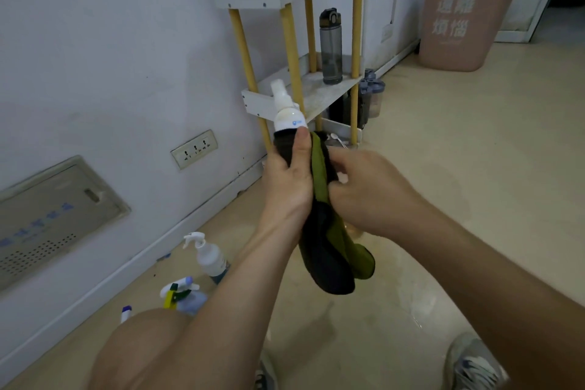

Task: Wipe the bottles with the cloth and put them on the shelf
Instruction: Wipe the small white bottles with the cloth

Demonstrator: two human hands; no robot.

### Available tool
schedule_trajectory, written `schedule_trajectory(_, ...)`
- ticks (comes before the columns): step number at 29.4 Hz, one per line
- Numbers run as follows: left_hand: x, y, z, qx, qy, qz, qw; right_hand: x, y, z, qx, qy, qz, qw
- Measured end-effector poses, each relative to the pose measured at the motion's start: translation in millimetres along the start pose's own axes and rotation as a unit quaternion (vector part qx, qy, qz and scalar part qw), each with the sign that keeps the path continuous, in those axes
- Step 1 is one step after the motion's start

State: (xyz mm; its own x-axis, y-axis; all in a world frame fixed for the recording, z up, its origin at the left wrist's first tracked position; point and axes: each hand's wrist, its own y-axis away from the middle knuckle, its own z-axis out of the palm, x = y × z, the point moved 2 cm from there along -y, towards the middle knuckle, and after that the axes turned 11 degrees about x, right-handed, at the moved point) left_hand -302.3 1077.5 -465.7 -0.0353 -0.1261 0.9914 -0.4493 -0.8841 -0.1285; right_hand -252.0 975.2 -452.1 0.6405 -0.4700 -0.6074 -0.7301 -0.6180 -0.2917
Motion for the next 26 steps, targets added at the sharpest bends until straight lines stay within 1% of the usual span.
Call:
schedule_trajectory(1, 1, -1, 0, 0.012, -0.049, 0.041, 0.998, -1, 0, -9, 0.058, 0.037, 0.004, 0.998)
schedule_trajectory(2, 2, 0, -1, 0.021, -0.081, 0.069, 0.994, -3, 2, -19, 0.12, 0.039, 0.01, 0.992)
schedule_trajectory(3, 4, 2, -1, 0.024, -0.103, 0.082, 0.991, -3, 1, -25, 0.151, -0.025, 0.041, 0.987)
schedule_trajectory(4, 4, 4, -1, 0.024, -0.123, 0.094, 0.988, -4, 0, -28, 0.144, -0.146, 0.096, 0.974)
schedule_trajectory(5, 4, 6, -1, 0.023, -0.148, 0.111, 0.982, -5, -1, -25, 0.106, -0.269, 0.15, 0.945)
schedule_trajectory(6, 2, 9, 0, 0.017, -0.17, 0.126, 0.977, -5, 0, -19, 0.066, -0.343, 0.191, 0.917)
schedule_trajectory(7, 2, 11, 1, 0.012, -0.185, 0.135, 0.973, -3, 0, -12, 0.044, -0.373, 0.207, 0.903)
schedule_trajectory(8, 1, 11, 2, 0.013, -0.191, 0.141, 0.971, 0, 1, -6, 0.042, -0.392, 0.213, 0.894)
schedule_trajectory(10, 1, 8, 1, 0.029, -0.179, 0.151, 0.972, 3, 1, 1, 0.043, -0.458, 0.21, 0.863)
schedule_trajectory(12, 1, 6, -1, 0.046, -0.156, 0.159, 0.974, 2, 2, 4, 0.009, -0.522, 0.193, 0.831)
schedule_trajectory(13, 2, 5, -2, 0.048, -0.142, 0.157, 0.976, 2, 2, 5, -0.008, -0.541, 0.184, 0.821)
schedule_trajectory(14, 1, 5, -3, 0.051, -0.116, 0.143, 0.982, 1, 2, 4, -0.019, -0.543, 0.177, 0.821)
schedule_trajectory(15, 3, 4, -5, 0.058, -0.079, 0.115, 0.989, 2, 1, 4, -0.024, -0.531, 0.166, 0.83)
schedule_trajectory(16, 5, 2, -7, 0.076, -0.035, 0.074, 0.994, 4, 1, 3, -0.019, -0.498, 0.149, 0.854)
schedule_trajectory(17, 8, -2, -11, 0.101, 0.011, 0.02, 0.995, 5, 0, 2, 0.001, -0.43, 0.118, 0.895)
schedule_trajectory(18, 9, -7, -14, 0.112, 0.064, -0.046, 0.991, 6, 0, 2, 0.029, -0.331, 0.08, 0.94)
schedule_trajectory(19, 12, -10, -15, 0.086, 0.135, -0.114, 0.98, 6, 0, 4, 0.046, -0.219, 0.048, 0.974)
schedule_trajectory(20, 14, -11, -13, 0.035, 0.213, -0.169, 0.962, 4, 0, 8, 0.052, -0.1, 0.032, 0.993)
schedule_trajectory(21, 18, -8, -12, -0.014, 0.267, -0.201, 0.942, 2, 2, 14, 0.053, 0.007, 0.022, 0.998)
schedule_trajectory(22, 18, -3, -9, -0.054, 0.249, -0.201, 0.946, 0, 3, 20, 0.058, 0.067, 0.012, 0.996)
schedule_trajectory(23, 17, 4, -5, -0.076, 0.165, -0.176, 0.967, -2, 3, 23, 0.065, 0.086, 0.009, 0.994)
schedule_trajectory(24, 16, 10, -3, -0.096, 0.05, -0.124, 0.986, -2, 2, 24, 0.07, 0.094, 0.014, 0.993)
schedule_trajectory(25, 13, 16, -2, -0.12, -0.058, -0.06, 0.989, 1, -1, 24, 0.072, 0.106, 0.013, 0.992)
schedule_trajectory(26, 8, 20, -2, -0.144, -0.135, 0.005, 0.98, 2, -3, 23, 0.069, 0.116, 0.012, 0.991)
